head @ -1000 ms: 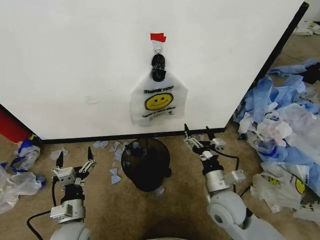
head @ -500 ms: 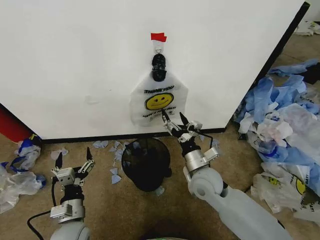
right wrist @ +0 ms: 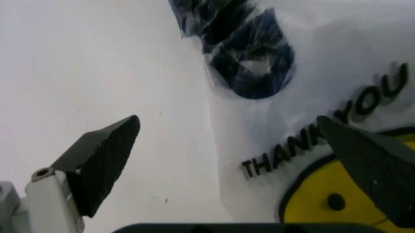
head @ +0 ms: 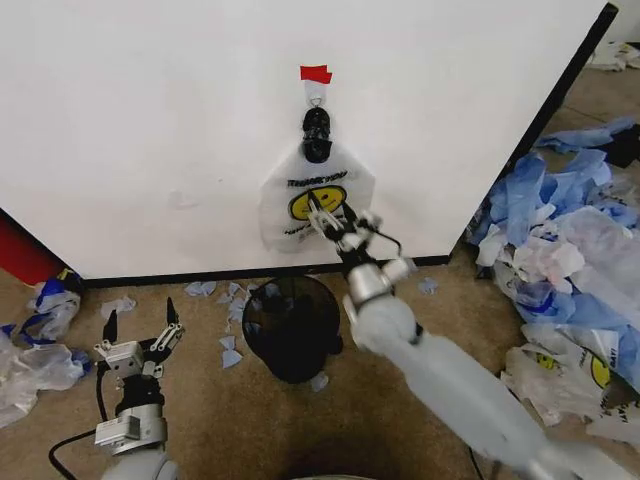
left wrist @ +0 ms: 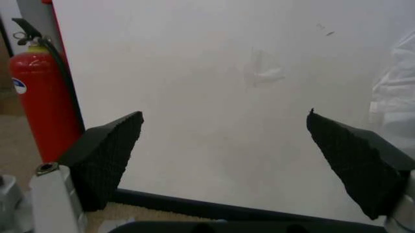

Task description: Pick up the garbage bag from the wall and place it over the trash bin.

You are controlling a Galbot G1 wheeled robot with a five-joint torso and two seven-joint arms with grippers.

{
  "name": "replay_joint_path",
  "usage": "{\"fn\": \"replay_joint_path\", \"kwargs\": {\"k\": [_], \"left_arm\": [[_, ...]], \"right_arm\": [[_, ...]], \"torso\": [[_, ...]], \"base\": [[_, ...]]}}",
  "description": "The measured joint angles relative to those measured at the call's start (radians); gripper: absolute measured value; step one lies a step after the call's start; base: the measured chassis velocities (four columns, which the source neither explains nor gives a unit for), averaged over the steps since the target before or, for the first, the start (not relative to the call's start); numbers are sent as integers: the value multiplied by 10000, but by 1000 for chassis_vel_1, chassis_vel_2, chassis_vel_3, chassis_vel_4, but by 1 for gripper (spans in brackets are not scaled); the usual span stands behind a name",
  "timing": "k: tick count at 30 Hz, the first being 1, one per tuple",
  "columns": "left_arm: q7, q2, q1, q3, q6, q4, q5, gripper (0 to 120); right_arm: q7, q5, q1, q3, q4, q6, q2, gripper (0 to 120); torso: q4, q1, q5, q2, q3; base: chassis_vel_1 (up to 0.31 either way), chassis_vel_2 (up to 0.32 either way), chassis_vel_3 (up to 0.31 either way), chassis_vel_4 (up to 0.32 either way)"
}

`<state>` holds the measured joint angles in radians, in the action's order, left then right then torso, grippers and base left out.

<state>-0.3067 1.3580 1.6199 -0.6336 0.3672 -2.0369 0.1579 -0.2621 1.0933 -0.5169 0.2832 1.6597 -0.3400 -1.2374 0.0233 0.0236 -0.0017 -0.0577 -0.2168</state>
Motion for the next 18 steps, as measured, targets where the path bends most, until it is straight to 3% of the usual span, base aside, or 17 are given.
{"fn": "replay_joint_path", "kwargs": {"k": [8, 14, 15, 16, 18], "left_arm": [[-19, 64, 12, -20, 76, -5, -31, 99], [-22, 243, 6, 55, 179, 76, -138, 99], [-23, 279, 5, 73, 192, 85, -164, 99], [-22, 319, 9, 92, 204, 94, -185, 99], [-23, 332, 9, 98, 206, 104, -197, 99]], "right_arm": [[62, 67, 196, 52, -279, -2, -131, 100], [526, 190, 1409, 192, -2017, -126, -905, 100], [570, 233, 1576, 199, -2286, -146, -1033, 100], [598, 276, 1783, 193, -2499, -163, -1146, 100], [609, 293, 1865, 197, -2584, -178, -1205, 100]], "torso": [[9, -1, 5, 0, 2], [-7, 0, 2, 0, 0], [6, -1, 4, 1, 0], [-4, 1, 3, 1, -1], [10, -2, 4, 0, 1]], "base": [[0, 0, 0, 0], [0, 0, 0, 0], [0, 0, 0, 0], [0, 0, 0, 0], [0, 0, 0, 0]]}}
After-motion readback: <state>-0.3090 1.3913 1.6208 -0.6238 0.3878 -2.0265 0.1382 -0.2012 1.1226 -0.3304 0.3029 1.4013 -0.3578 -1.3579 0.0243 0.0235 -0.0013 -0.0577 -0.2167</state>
